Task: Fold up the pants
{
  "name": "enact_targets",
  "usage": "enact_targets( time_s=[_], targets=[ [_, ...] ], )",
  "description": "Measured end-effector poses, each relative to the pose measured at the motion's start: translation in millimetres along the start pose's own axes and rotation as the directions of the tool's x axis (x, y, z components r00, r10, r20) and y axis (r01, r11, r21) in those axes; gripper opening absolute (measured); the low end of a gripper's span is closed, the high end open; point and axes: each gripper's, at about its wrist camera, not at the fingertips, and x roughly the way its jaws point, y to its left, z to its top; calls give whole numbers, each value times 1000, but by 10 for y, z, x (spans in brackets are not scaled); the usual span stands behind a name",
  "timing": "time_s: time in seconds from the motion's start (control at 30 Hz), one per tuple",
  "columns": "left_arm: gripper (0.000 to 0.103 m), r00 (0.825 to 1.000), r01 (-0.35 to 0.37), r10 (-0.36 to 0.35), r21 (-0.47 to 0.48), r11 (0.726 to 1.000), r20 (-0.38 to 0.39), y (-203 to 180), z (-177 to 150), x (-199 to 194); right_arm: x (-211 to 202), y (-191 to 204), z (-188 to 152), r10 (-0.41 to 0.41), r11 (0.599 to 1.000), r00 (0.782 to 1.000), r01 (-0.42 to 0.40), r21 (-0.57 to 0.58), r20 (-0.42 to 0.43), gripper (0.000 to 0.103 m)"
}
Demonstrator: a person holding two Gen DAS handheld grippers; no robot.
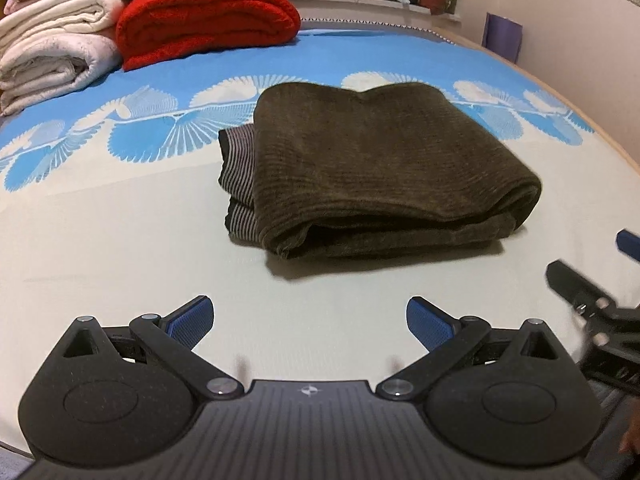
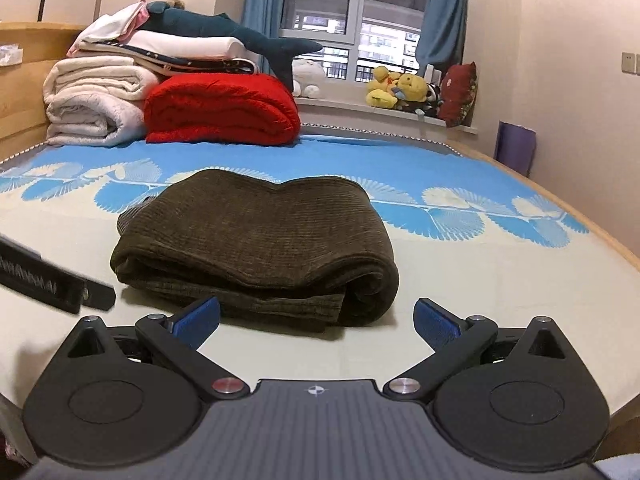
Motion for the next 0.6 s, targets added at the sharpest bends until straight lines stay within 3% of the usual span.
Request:
enact_targets(
  time_s=[0.13,0.6],
  targets=[
    [103,999,-7,7,15,1000,-41,24,-21,137,40,14,4,3,1000,1000,-3,-2,-7,102],
    [103,999,28,-27,50,998,-16,66,63,219,248,219,63,-15,999,1000,14,-32,-18,102]
  ],
)
